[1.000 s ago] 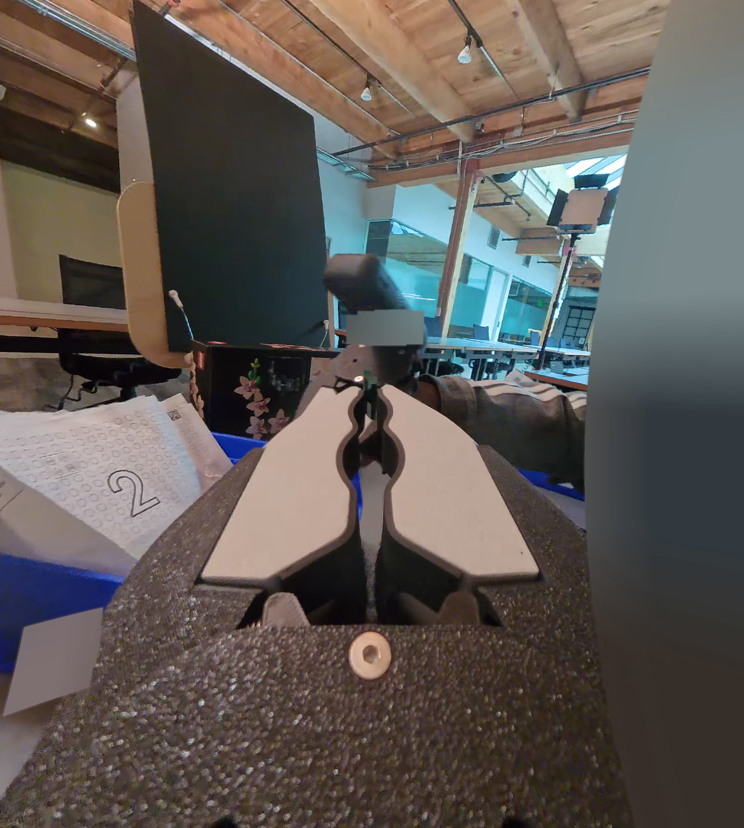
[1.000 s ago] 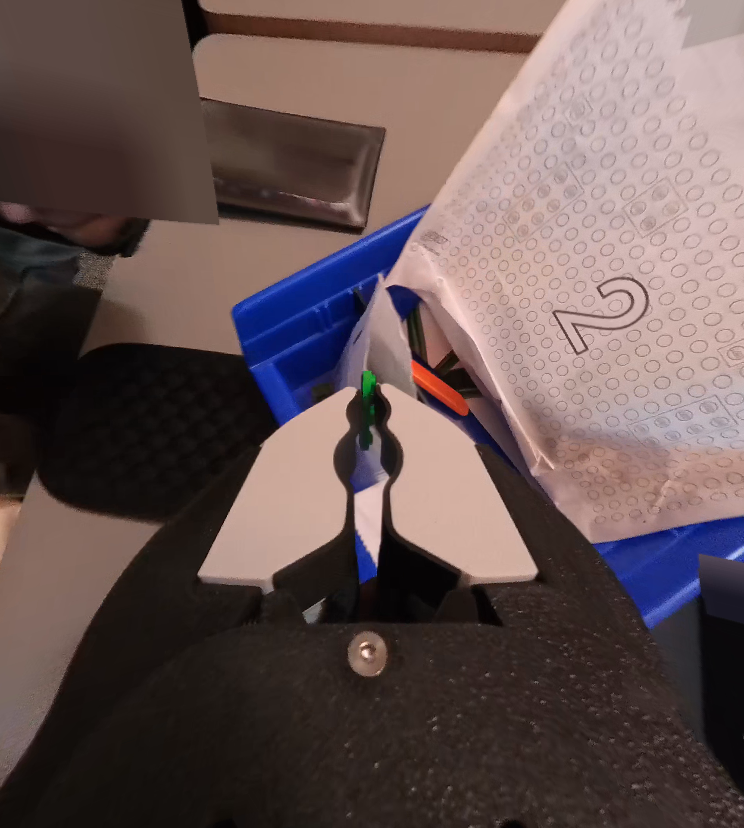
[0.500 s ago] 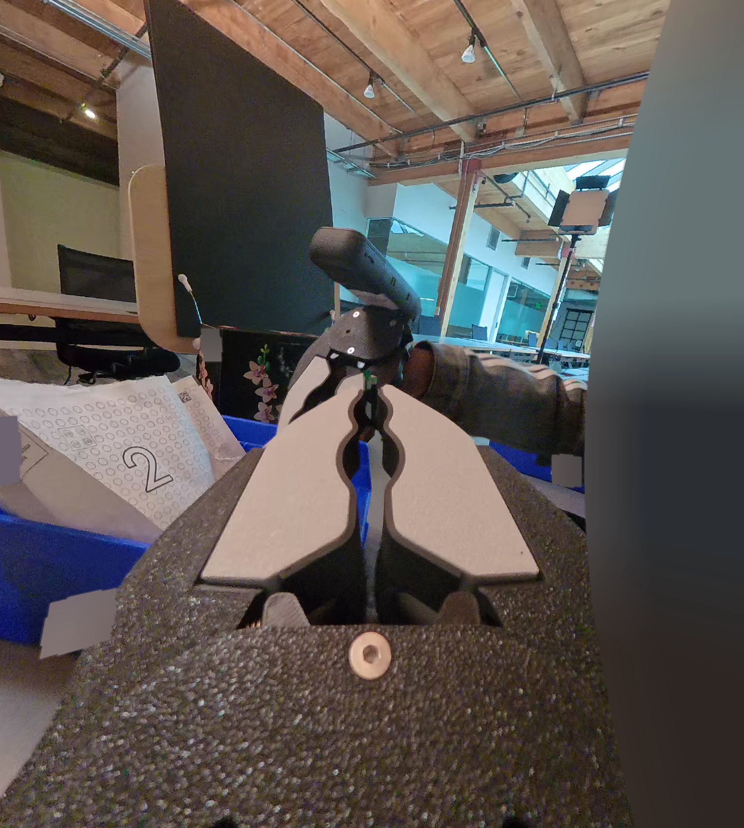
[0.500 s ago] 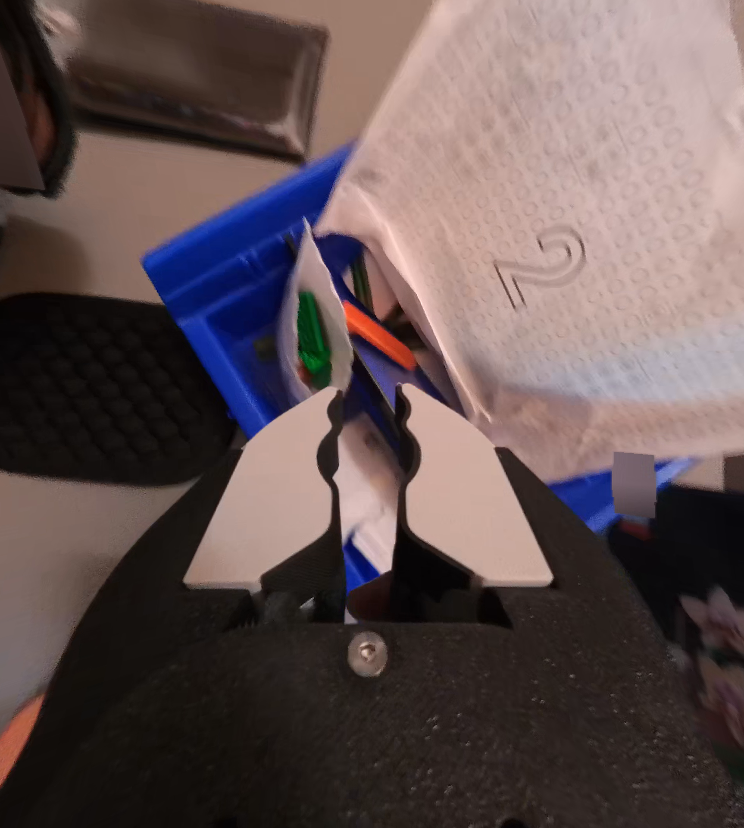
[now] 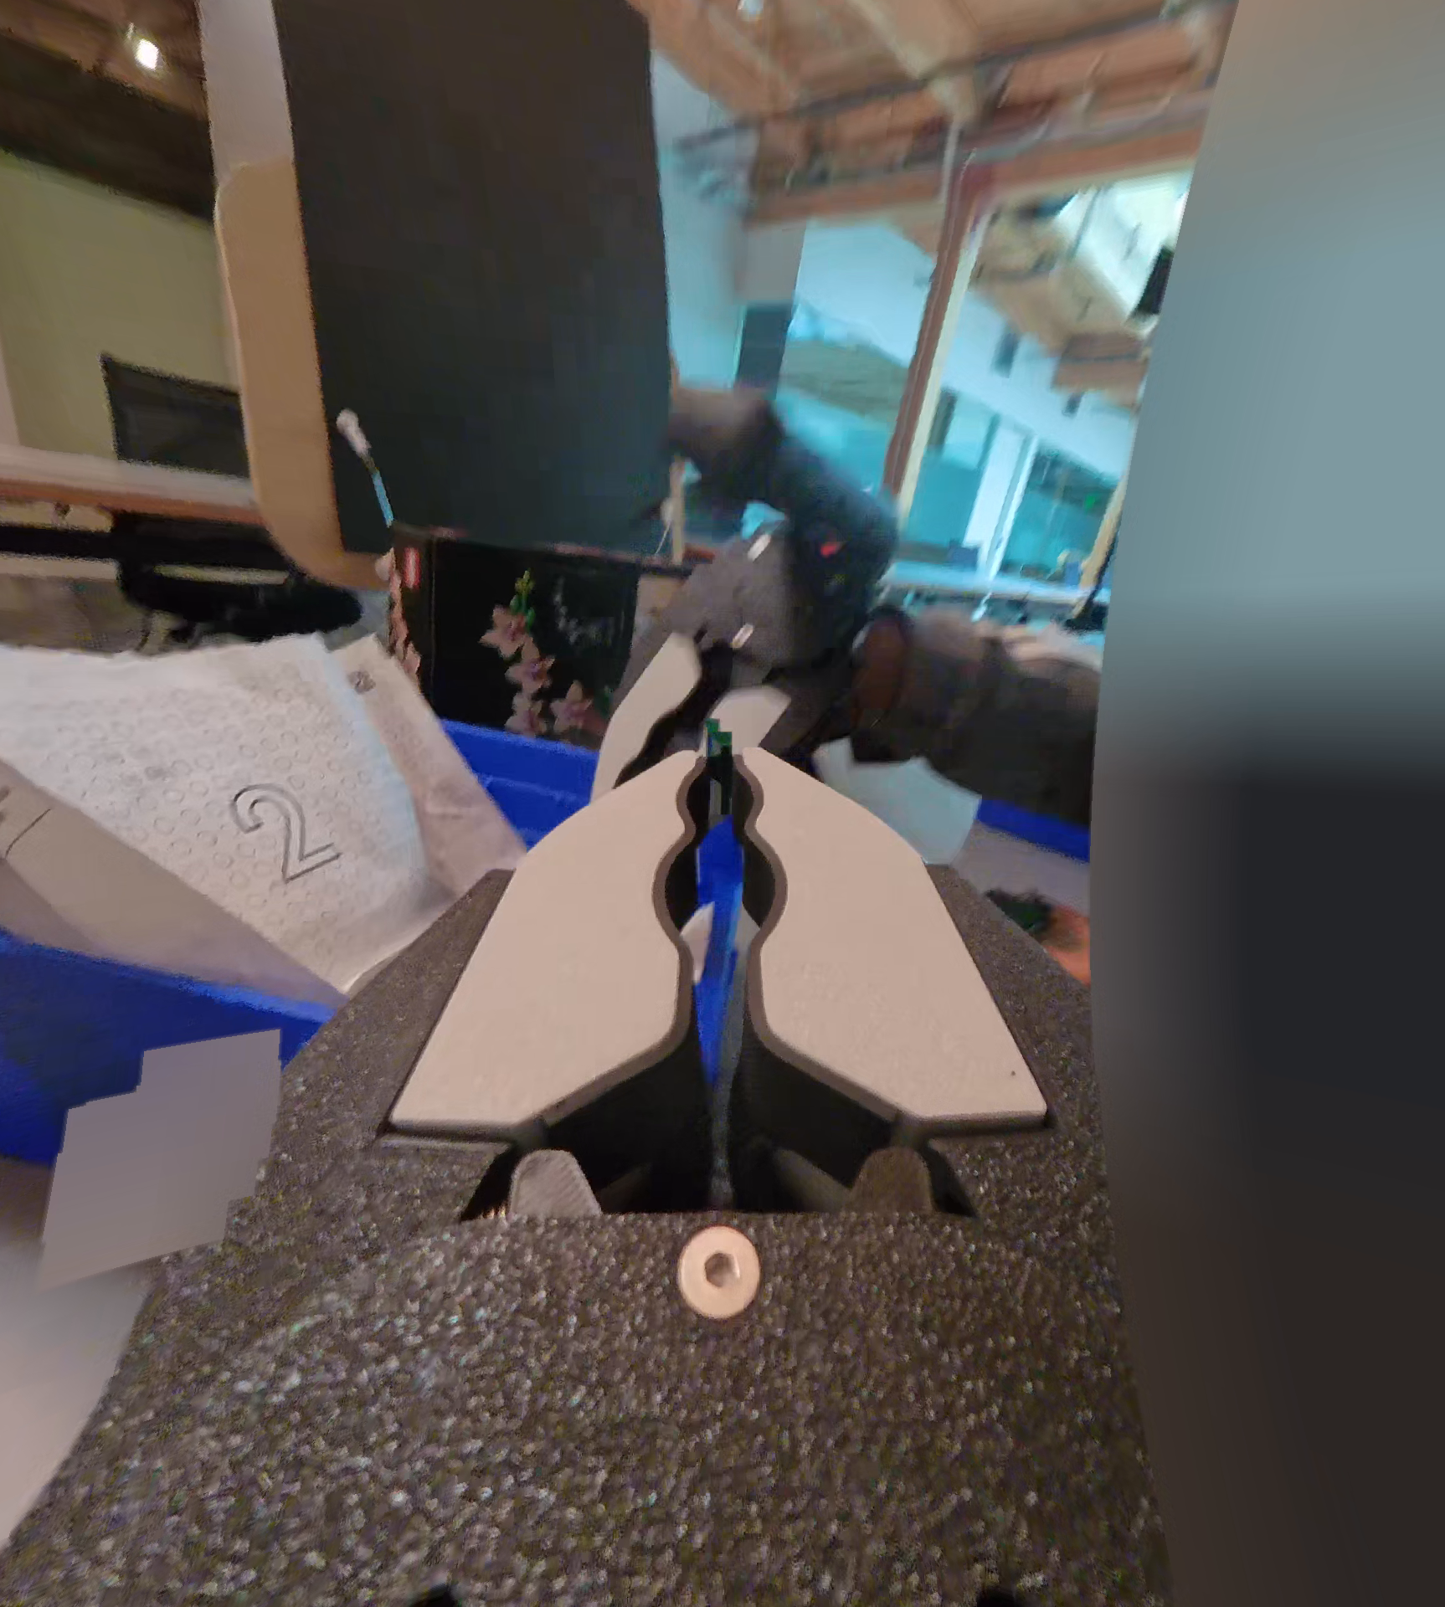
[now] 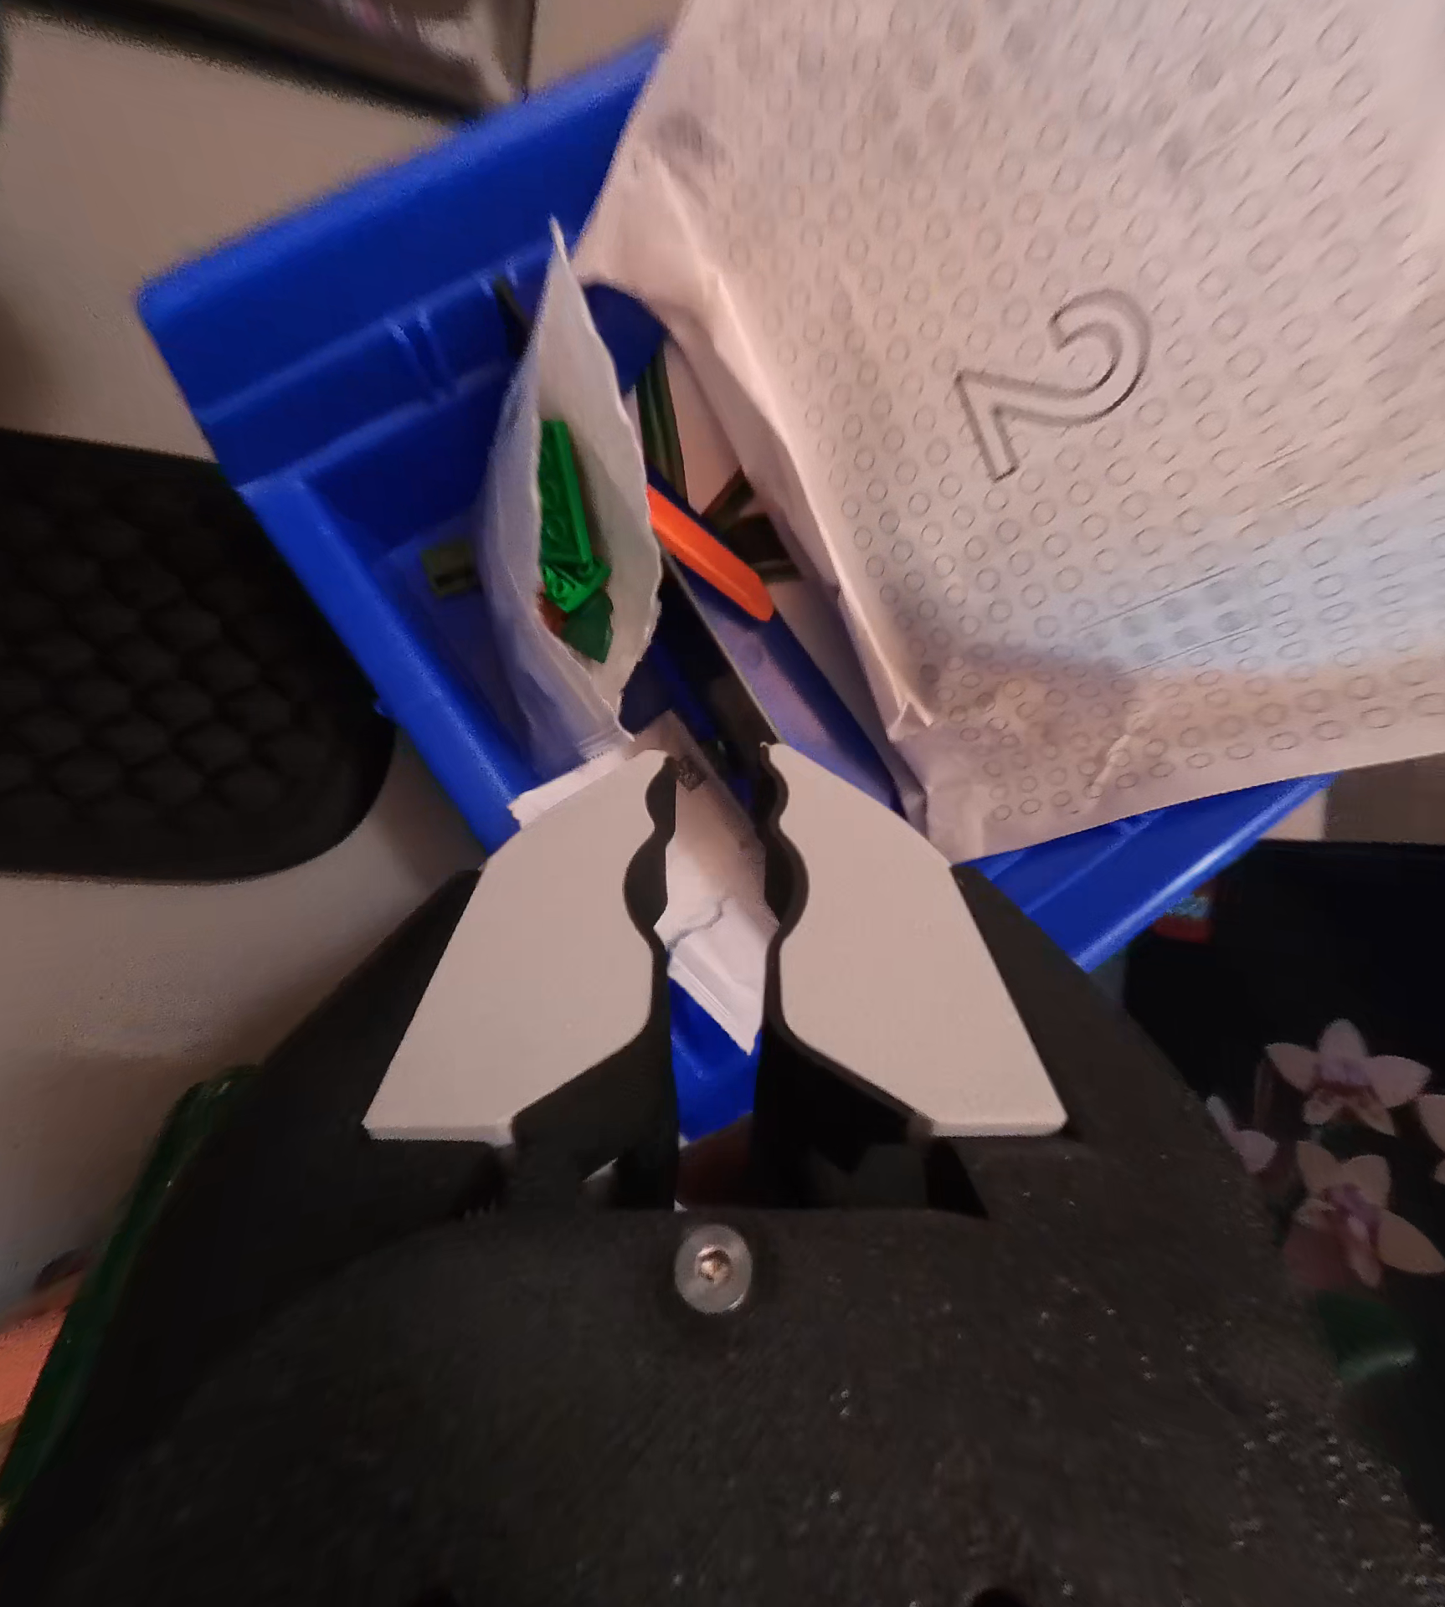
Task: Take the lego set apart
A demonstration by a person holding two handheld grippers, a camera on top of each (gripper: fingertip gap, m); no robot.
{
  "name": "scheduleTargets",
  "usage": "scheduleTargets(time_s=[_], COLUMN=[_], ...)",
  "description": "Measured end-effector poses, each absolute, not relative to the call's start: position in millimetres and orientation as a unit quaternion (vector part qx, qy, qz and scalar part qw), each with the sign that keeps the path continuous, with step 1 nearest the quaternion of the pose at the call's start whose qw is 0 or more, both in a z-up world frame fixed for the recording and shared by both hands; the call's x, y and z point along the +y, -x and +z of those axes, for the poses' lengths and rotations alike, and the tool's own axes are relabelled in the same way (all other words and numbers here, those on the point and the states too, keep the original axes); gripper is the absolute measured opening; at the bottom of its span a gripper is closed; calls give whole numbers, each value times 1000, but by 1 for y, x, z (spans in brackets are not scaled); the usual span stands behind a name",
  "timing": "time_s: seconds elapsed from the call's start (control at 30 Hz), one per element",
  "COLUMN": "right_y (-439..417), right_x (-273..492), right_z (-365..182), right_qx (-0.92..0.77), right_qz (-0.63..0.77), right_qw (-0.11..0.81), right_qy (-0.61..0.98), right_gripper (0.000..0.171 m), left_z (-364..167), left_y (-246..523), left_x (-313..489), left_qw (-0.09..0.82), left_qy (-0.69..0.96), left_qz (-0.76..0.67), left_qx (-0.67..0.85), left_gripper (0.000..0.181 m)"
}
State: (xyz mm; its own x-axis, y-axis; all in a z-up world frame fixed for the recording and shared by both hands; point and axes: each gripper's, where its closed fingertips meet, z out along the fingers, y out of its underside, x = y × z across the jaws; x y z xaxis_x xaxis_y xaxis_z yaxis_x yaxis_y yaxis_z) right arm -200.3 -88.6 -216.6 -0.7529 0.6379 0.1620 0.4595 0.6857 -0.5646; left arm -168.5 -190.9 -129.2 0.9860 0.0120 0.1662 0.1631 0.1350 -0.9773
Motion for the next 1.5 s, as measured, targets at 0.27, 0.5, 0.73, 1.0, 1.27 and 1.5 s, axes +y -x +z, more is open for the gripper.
scheduleTargets(time_s=[0.27, 0.5, 0.73, 1.0, 1.27, 1.5], right_y=[147, 133, 153, 207, 199, 196], right_x=[-160, -169, -153, -131, -144, -150], right_z=[-108, -123, -140, -216, -226, -218], right_qx=[-797, -828, -859, -912, -920, -922], right_qz=[577, 545, 481, 303, 322, 338], right_qw=[125, 93, 116, 124, 50, 78], right_qy=[127, 92, 133, 248, 217, 173], right_gripper=[18, 4, 2, 3, 29, 43], left_z=[-124, -118, -132, -157, -164, -173], left_y=[148, 128, 155, 183, 186, 194], left_x=[-164, -159, -174, -214, -216, -219], left_qw=[720, 720, 705, 693, 690, 683], left_qy=[689, 684, 708, 719, 722, 728], left_qz=[-84, -105, -32, 39, 38, 37], left_qx=[15, 55, 14, -48, -38, -49], left_gripper=[4, 4, 17, 19, 19, 18])
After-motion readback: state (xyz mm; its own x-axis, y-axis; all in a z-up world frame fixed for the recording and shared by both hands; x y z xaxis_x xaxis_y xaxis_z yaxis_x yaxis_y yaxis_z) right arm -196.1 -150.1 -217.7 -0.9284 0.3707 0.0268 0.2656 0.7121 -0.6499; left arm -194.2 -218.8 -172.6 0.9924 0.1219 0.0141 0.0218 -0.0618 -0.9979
